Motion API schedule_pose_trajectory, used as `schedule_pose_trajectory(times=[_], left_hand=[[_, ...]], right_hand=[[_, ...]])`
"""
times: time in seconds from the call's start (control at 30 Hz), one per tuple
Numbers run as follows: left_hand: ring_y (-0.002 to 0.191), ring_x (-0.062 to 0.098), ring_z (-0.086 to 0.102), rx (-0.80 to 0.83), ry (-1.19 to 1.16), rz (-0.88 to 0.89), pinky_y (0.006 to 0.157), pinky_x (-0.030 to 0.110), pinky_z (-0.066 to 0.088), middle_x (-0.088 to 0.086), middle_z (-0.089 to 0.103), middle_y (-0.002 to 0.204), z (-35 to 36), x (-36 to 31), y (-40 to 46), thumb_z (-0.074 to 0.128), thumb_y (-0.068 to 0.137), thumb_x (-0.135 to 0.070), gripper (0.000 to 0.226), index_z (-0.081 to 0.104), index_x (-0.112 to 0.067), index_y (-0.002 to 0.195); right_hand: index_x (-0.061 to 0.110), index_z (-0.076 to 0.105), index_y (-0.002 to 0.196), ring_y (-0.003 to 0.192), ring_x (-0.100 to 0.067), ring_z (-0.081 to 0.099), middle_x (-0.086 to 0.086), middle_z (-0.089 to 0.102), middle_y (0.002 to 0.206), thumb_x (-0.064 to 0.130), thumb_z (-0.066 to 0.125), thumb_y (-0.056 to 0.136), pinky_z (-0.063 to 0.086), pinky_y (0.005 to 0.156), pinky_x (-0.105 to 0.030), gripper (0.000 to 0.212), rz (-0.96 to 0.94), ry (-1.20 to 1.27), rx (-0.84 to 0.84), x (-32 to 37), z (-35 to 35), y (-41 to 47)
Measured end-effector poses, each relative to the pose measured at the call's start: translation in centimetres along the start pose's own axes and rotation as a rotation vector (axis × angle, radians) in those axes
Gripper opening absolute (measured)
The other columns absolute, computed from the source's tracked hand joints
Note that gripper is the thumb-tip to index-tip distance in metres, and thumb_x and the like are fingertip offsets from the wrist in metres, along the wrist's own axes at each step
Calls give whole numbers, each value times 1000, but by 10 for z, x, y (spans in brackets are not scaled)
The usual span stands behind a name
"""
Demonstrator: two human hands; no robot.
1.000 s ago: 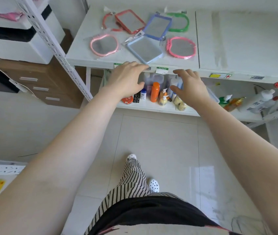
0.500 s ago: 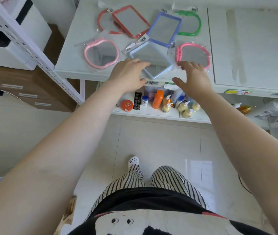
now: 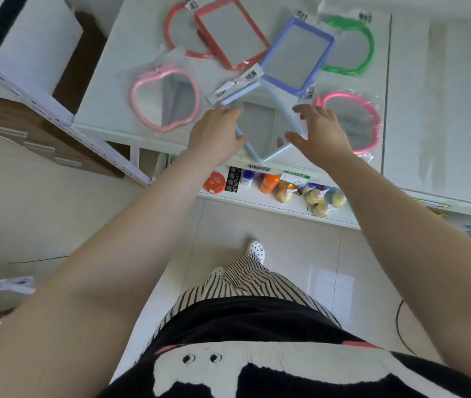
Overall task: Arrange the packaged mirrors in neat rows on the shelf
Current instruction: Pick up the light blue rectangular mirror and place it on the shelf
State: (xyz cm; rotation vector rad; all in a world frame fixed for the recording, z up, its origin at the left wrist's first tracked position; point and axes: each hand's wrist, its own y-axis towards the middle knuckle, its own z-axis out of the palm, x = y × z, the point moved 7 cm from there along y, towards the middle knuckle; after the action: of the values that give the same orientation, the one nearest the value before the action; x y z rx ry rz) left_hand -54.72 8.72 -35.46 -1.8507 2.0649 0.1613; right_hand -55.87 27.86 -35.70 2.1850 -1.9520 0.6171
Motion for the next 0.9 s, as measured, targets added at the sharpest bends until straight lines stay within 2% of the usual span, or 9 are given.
schedule_pose_trajectory(times=[0.1,0.27,0.4,0.5,0.57,0.67,0.73,0.8,0.9], left_hand=[[122,33,50,3,-112,-189,100,40,42,18,46,136,17,5,11,64,86,-36,64,41,-3,136],[113,29,49,24,-336,-452,80,28,38,14,54,110,45,15,24,72,76,-40,63,50,1,118],[103,19,55,39,-661,-608,82,24,44,5,53,112,59,16,25,76,75,-29,65,43,-1,124],[95,31,67,22,-922,-694,84,42,57,12,56,108,67,16,21,79,66,-15,68,38,-3,119],[93,35,68,28,-906,-714,79,45,59,18,60,108,69,18,20,78,69,-10,57,44,0,114],[87,35,70,60,-1018,-720,79,44,60,21,65,91,68,17,13,75,74,1,23,53,0,82],[78,29,67,99,-1148,-725,81,40,58,12,58,76,67,16,7,70,78,7,24,50,-6,70],[76,24,63,132,-1243,-715,75,33,60,10,56,79,61,18,1,65,81,10,20,52,-4,76],[89,28,63,175,-1273,-681,58,22,60,16,58,94,49,23,-7,63,83,9,22,54,3,101]], right_hand=[[20,42,140,131,-28,40,-8,52,136,37,60,90,43,101,-44,56,5,5,49,-4,9,21],[16,41,140,127,-32,44,-12,55,130,35,59,91,44,97,-44,56,24,-40,92,-10,23,41],[11,42,138,125,-35,46,-15,54,129,28,63,88,46,96,-46,56,82,-20,112,-14,31,49],[9,45,136,121,-36,48,-17,53,127,22,65,86,47,95,-47,56,128,-7,93,-15,33,50],[8,46,136,119,-37,50,-19,54,124,16,64,85,47,95,-48,55,143,19,80,-15,34,50],[8,46,137,119,-37,50,-19,55,125,15,65,84,47,96,-47,58,150,68,79,-14,34,46],[10,45,138,119,-34,52,-16,56,126,20,68,83,47,96,-45,60,181,129,97,-14,33,42],[11,47,136,113,-31,55,-14,59,122,25,70,82,47,93,-40,60,191,198,101,-12,32,37],[4,60,122,105,-32,60,-17,64,113,24,72,81,48,89,-36,47,187,286,60,-6,25,26]])
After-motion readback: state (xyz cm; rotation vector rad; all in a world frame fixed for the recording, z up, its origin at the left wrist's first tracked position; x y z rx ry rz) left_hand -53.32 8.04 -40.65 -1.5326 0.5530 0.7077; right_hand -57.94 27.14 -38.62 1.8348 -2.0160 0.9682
